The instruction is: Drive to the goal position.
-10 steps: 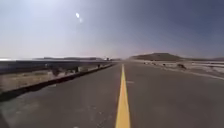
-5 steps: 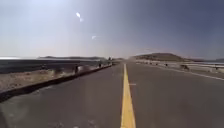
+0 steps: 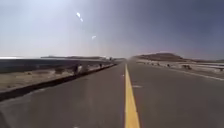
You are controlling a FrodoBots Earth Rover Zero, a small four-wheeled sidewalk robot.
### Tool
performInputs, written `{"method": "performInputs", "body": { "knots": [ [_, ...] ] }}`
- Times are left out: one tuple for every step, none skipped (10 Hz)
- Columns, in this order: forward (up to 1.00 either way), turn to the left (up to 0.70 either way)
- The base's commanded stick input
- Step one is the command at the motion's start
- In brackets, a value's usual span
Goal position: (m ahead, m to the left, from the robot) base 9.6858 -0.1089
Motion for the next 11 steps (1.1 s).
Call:
{"method": "performInputs", "body": {
  "knots": [
    [0.5,0.0],
    [0.5,0.0],
    [0.5,0.0],
    [0.5,0.0],
    [0.5,0.0],
    [0.5,0.0],
    [0.5,0.0],
    [0.5,0.0],
    [0.5,0.0],
    [0.5,0.0],
    [0.5,0.0]
  ]
}}
